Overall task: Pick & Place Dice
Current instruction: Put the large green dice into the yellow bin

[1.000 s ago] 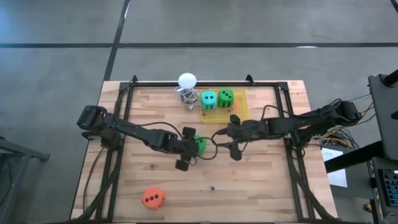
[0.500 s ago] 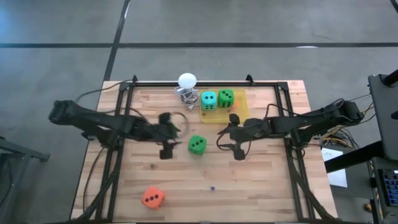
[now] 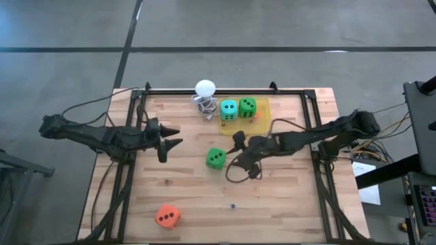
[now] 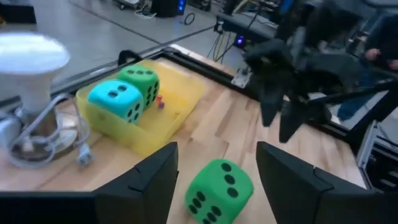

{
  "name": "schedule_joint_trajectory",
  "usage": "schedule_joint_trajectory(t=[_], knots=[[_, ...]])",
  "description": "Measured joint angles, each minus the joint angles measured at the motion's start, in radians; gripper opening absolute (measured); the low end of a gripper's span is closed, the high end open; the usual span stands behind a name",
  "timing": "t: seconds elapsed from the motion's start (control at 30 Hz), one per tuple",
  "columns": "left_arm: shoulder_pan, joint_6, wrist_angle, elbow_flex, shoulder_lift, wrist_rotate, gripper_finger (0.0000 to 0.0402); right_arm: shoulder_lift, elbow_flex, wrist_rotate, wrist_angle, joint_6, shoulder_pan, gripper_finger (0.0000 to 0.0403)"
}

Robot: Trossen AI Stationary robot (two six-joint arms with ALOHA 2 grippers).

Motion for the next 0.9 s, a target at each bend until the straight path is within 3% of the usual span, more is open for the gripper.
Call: schedule_joint_trajectory(t=[0.23, 0.4, 0.5, 0.73, 0.9], knots=[[0.0, -0.023, -0.005, -0.03, -0.013, -0.038, 0.0208, 0.203, 0.235, 0.015, -0.295, -0.135, 0.016, 0.0228], [0.0, -0.014, -0.012, -0.03, -0.011, -0.038, 0.0203, 0.307, 0.384, 0.152, -0.429, -0.183, 0.026, 0.0228], [0.0, -0.003, -0.015, -0.03, -0.01, -0.038, 0.0203, 0.343, 0.445, 0.163, -0.46, -0.157, 0.024, 0.0228], [0.0, 0.012, -0.04, -0.03, -0.01, -0.038, 0.0203, 0.361, 0.462, 0.066, -0.483, -0.166, 0.025, 0.0228], [0.0, 0.029, -0.04, -0.03, -0.01, -0.038, 0.0203, 0.36, 0.455, 0.059, -0.473, -0.168, 0.025, 0.0228]])
